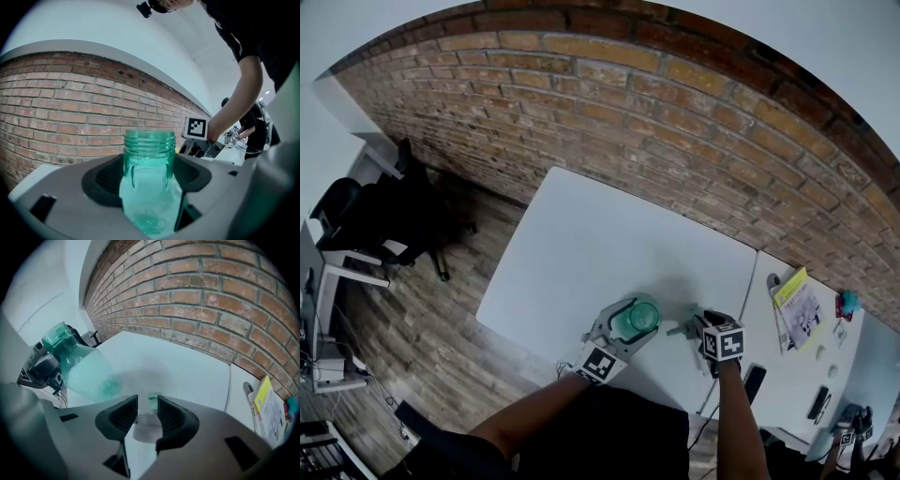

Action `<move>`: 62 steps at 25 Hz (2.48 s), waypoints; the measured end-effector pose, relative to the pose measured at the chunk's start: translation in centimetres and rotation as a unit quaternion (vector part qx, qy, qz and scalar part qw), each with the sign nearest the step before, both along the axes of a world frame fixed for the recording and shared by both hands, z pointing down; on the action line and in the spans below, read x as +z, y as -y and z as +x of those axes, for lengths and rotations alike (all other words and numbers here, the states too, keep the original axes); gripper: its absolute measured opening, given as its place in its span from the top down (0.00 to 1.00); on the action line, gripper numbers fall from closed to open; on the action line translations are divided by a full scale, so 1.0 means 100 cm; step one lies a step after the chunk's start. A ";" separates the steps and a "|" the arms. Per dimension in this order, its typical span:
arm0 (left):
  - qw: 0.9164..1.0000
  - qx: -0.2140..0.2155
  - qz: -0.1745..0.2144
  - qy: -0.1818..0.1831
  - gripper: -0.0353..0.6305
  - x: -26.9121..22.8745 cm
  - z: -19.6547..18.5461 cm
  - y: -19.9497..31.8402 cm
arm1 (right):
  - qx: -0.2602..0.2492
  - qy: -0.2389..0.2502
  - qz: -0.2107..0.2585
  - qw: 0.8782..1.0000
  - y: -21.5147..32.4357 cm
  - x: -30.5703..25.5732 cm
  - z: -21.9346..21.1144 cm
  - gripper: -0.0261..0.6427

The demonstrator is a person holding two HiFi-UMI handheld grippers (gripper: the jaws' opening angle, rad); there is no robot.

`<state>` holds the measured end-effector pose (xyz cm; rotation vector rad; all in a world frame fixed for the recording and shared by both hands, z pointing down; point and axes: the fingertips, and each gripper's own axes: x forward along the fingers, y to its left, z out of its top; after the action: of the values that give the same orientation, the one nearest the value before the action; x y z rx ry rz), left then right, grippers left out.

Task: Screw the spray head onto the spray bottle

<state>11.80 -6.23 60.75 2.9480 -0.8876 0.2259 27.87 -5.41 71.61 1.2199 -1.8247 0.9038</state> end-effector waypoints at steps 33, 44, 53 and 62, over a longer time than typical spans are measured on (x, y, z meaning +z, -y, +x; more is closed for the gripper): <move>0.999 -0.028 0.005 0.021 0.46 0.005 0.004 0.010 | 0.002 -0.024 -0.128 0.992 0.010 0.069 0.001 0.85; 0.999 -0.027 0.011 0.021 0.46 0.010 0.003 0.008 | 0.046 -0.003 -0.036 0.998 0.001 0.023 0.015 0.86; 0.999 -0.026 0.016 0.016 0.46 0.004 0.004 0.010 | 0.069 0.002 0.065 0.996 -0.010 -0.028 0.026 0.86; 1.000 -0.006 0.025 0.013 0.46 0.003 0.004 0.006 | 0.103 0.042 0.163 0.980 -0.017 -0.076 0.027 0.86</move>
<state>12.24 -6.87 61.06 2.9917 -0.9274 0.2455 30.52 -3.76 63.97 1.6197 -1.9960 0.7980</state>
